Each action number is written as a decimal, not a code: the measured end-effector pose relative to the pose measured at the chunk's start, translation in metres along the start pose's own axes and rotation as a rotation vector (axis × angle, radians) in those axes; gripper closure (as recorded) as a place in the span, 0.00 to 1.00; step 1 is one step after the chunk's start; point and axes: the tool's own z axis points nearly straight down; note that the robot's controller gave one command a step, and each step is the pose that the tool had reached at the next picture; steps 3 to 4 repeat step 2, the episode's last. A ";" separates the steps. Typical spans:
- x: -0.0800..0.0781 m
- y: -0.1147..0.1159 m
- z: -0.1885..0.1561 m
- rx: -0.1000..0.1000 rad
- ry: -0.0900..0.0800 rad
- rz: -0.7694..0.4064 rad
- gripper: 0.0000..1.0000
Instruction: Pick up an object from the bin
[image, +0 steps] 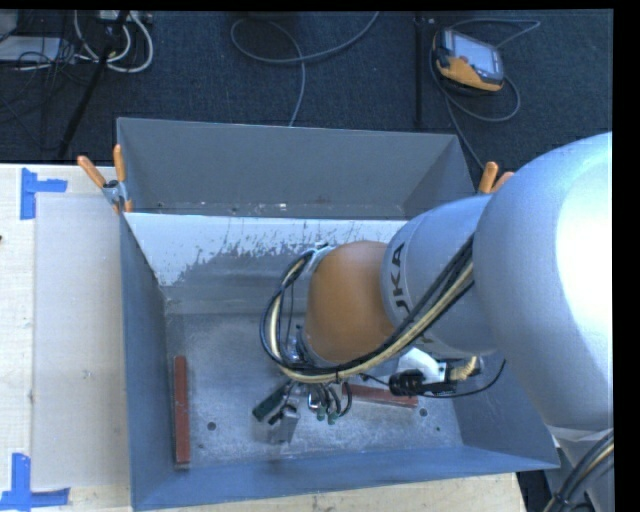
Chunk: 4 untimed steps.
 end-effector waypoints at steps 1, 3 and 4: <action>-0.001 0.000 0.000 -0.001 -0.002 0.004 1.00; -0.011 0.005 -0.165 -0.004 -0.012 -0.109 1.00; -0.011 0.005 -0.165 -0.004 -0.012 -0.109 1.00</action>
Offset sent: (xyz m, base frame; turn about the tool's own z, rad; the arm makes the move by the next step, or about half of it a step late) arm 0.0000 0.0000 0.0000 0.0000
